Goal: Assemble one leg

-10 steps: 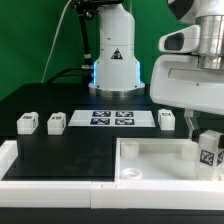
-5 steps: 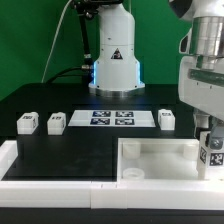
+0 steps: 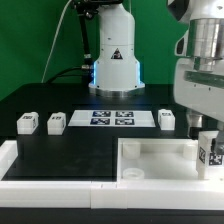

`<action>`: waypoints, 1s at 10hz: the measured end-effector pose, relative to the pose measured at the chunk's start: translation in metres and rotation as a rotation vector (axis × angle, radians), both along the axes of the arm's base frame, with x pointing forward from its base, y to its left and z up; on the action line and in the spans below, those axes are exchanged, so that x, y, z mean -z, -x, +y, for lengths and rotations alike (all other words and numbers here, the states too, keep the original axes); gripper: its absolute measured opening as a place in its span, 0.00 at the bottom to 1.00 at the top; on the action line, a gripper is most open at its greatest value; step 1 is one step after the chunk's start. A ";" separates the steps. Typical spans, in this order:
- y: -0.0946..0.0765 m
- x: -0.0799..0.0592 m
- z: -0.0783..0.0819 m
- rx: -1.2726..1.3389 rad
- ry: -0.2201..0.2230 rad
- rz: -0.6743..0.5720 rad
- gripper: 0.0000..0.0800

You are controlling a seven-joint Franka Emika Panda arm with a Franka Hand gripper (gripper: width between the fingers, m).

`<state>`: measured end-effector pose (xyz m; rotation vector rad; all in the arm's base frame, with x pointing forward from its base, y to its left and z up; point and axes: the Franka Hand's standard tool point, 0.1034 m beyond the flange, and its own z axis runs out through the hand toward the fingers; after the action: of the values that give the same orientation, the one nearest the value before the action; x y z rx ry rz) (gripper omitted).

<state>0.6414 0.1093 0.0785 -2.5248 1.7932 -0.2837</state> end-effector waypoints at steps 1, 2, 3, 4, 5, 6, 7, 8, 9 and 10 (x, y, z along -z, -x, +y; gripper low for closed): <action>0.001 0.001 0.002 -0.070 0.011 -0.003 0.80; 0.002 0.002 0.004 -0.206 0.033 0.010 0.80; 0.003 0.003 0.006 -0.338 0.054 0.020 0.81; 0.003 0.003 0.008 -0.443 0.070 0.028 0.81; 0.003 0.003 0.007 -0.525 0.085 0.035 0.81; 0.003 0.002 0.007 -0.674 0.111 0.046 0.81; 0.003 0.002 0.007 -0.790 0.130 0.054 0.81; 0.003 0.002 0.008 -0.902 0.150 0.063 0.81; 0.004 0.003 0.010 -1.041 0.177 0.076 0.81; 0.004 0.003 0.011 -1.146 0.195 0.086 0.81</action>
Offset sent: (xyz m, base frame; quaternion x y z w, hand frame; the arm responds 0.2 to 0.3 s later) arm -0.0123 0.0110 0.0018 0.0082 -0.0087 -0.2927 0.9561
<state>0.6373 0.1207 0.0753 -3.1979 0.1103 -0.2821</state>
